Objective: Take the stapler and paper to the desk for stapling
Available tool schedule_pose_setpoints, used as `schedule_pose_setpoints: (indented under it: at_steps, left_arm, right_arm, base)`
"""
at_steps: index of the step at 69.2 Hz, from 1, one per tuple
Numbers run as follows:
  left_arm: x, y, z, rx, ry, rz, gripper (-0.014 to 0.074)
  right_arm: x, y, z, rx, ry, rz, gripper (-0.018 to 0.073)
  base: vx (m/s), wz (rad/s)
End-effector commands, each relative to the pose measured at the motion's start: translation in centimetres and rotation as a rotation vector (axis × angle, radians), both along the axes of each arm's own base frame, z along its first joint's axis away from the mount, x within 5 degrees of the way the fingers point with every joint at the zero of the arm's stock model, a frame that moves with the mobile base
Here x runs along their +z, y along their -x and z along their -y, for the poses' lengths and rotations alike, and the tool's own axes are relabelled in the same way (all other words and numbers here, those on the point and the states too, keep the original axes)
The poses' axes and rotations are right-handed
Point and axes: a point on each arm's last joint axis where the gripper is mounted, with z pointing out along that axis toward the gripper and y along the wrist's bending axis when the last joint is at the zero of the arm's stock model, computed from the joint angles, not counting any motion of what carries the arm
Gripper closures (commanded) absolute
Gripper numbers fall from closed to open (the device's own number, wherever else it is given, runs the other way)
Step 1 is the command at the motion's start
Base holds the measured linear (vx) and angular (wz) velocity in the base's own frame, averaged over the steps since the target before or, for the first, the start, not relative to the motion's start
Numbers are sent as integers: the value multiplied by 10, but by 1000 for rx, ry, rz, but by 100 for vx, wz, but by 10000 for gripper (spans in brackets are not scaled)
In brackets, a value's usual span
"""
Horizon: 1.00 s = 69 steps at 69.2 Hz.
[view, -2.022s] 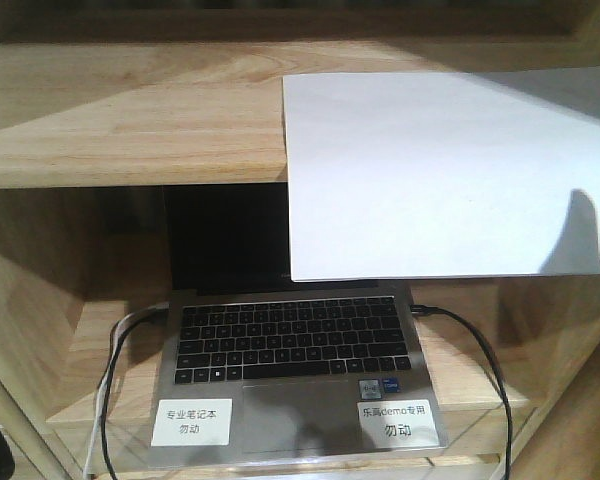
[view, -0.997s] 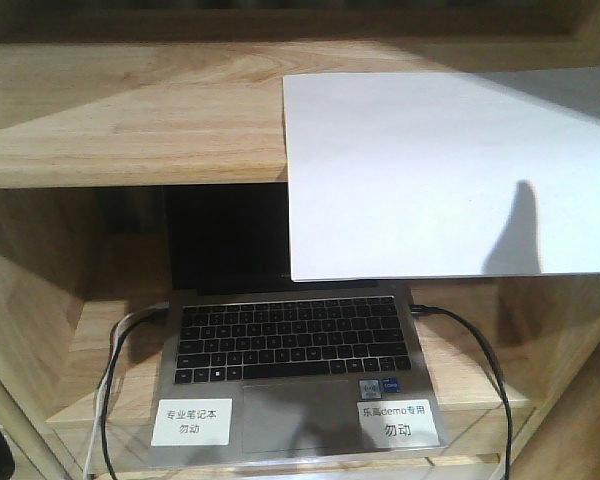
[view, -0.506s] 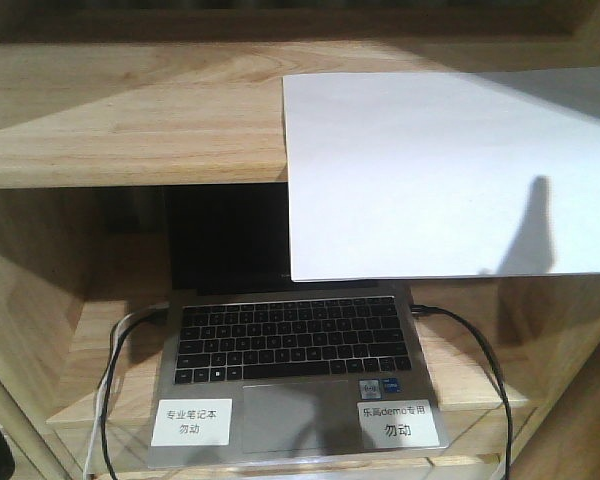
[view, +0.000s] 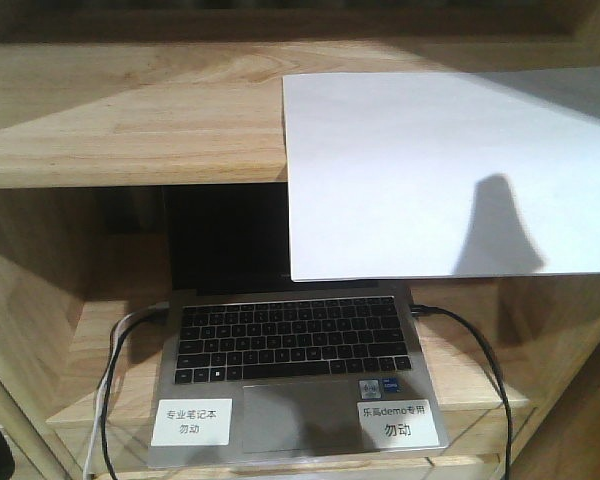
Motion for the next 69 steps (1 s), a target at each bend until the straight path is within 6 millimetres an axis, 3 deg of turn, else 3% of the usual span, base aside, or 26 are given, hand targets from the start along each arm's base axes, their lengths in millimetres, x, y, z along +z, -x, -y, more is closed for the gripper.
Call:
schedule_pose_setpoints:
  at_steps: [1, 25, 36, 52, 69]
  left_arm:
    - [18, -2, 2, 1, 106, 80, 605]
    - [18, -2, 2, 1, 106, 80, 605]
    - [17, -2, 2, 1, 106, 79, 604]
    - [17, -2, 2, 1, 106, 79, 604]
    - [17, -2, 2, 1, 106, 79, 604]
  right_arm:
    - [-3, 5, -3, 52, -61, 70, -103]
    - [-73, 35, 3, 143, -273, 10, -75]
    - [-98, 31, -3, 220, -375, 59, -70]
    - [-136, 18, -20, 344, -351, 68, -64]
    - [-138, 3, -39, 432, -213, 210, -52]
  base:
    - [0, 0]
    - [0, 0]
    - [0, 0]
    - [0, 0]
    - [0, 0]
